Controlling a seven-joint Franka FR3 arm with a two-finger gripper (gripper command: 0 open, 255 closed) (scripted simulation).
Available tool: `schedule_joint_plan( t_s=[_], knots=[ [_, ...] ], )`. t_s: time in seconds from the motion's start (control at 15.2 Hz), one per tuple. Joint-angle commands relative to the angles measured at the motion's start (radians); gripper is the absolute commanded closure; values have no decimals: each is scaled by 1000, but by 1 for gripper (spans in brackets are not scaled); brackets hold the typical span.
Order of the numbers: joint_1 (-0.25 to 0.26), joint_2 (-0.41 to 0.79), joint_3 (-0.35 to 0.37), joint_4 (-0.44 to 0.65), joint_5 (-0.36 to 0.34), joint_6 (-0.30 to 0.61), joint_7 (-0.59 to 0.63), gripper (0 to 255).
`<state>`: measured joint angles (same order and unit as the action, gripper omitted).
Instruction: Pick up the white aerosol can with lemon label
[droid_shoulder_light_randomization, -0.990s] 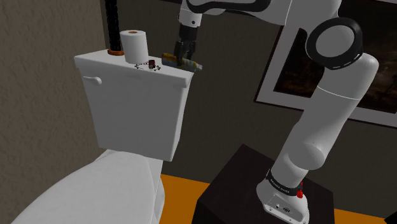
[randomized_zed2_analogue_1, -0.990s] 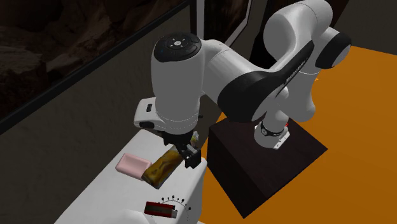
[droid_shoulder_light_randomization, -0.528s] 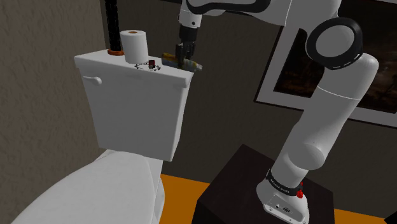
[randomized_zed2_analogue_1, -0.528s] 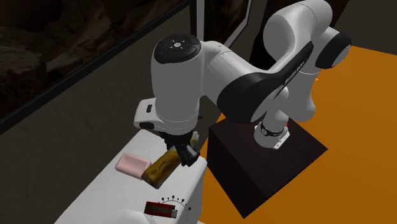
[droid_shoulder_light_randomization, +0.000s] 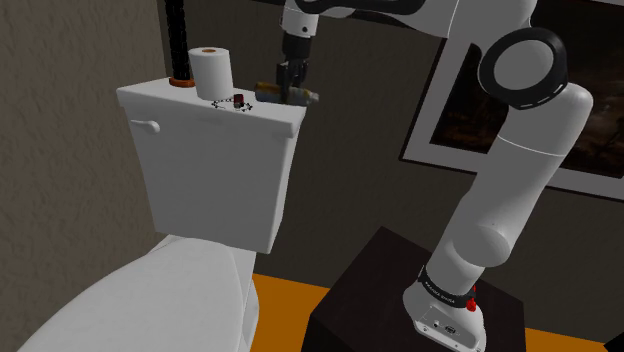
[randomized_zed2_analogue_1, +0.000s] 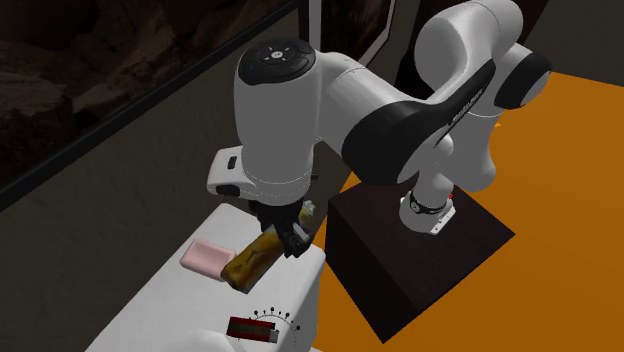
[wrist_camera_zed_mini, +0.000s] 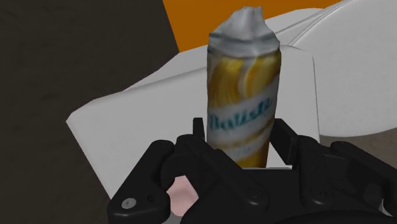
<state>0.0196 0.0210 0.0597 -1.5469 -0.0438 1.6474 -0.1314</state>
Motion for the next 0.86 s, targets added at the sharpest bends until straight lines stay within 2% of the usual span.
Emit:
schedule_joint_plan(
  t_s=[0.0,0.66,0.79],
  knots=[
    [0,6,0,35,0,-28,-1,255],
    [3,70,2,258,-5,-188,-4,255],
    [3,72,2,262,-5,-190,-4,255]
  ],
)
